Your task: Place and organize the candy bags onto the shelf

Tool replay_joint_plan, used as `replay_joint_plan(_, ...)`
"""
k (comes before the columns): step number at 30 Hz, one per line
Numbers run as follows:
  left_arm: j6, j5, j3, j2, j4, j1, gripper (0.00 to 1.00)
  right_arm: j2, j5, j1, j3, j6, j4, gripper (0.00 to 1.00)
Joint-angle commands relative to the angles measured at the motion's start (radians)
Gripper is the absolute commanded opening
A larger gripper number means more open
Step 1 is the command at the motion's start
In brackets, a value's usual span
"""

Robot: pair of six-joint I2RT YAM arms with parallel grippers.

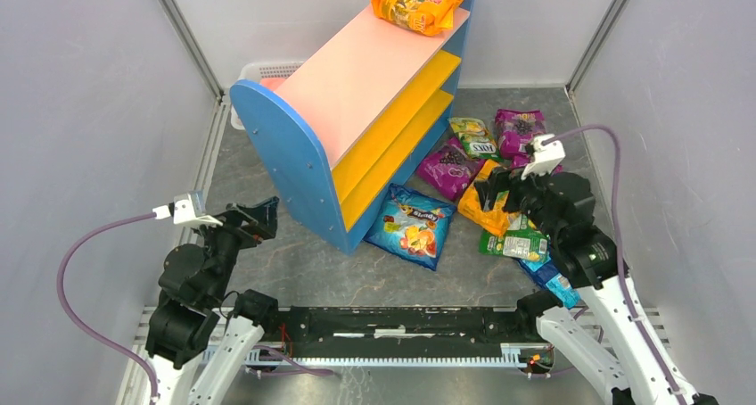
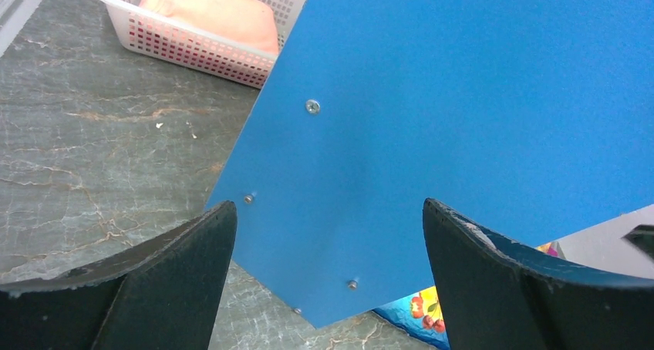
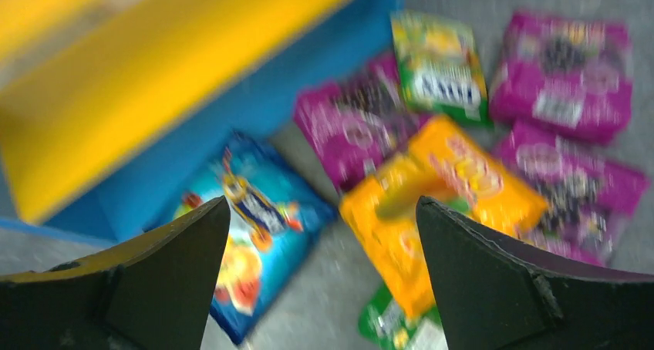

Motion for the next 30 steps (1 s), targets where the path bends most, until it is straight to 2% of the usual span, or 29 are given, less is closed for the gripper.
replay_joint_plan(1,0.044,0.021,-0.001,0.003,0.04,-0.016,0.96,0.013,0.099,0.002,-0.034,-0.055,-0.208,0.98)
replay_joint_plan(6,0.042,0.02,-0.001,0.001,0.04,-0.023,0.96,0.145,0.246,0.002,-0.056,-0.086,-0.228,0.98)
replay_joint_plan(10,0.042,0.017,-0.002,0.007,0.04,-0.023,0.96,0.333,0.327,-0.019,-0.009,-0.081,-0.191,0.98)
replay_joint_plan(15,0.039,0.008,-0.003,0.012,0.041,-0.024,0.96,0.528,0.203,-0.182,0.069,-0.115,-0.071,0.98)
replay_joint_plan(18,0.039,0.008,-0.003,0.023,0.039,-0.024,0.96,0.615,0.155,-0.238,0.118,-0.129,-0.037,0.98)
replay_joint_plan(26,0.04,0.012,-0.002,0.047,0.04,-0.023,0.96,0.71,-0.09,-0.425,0.128,-0.107,0.083,0.98)
replay_joint_plan(30,0.041,0.015,-0.001,0.053,0.039,-0.024,0.96,0.77,-0.149,-0.446,0.14,-0.083,0.071,0.98)
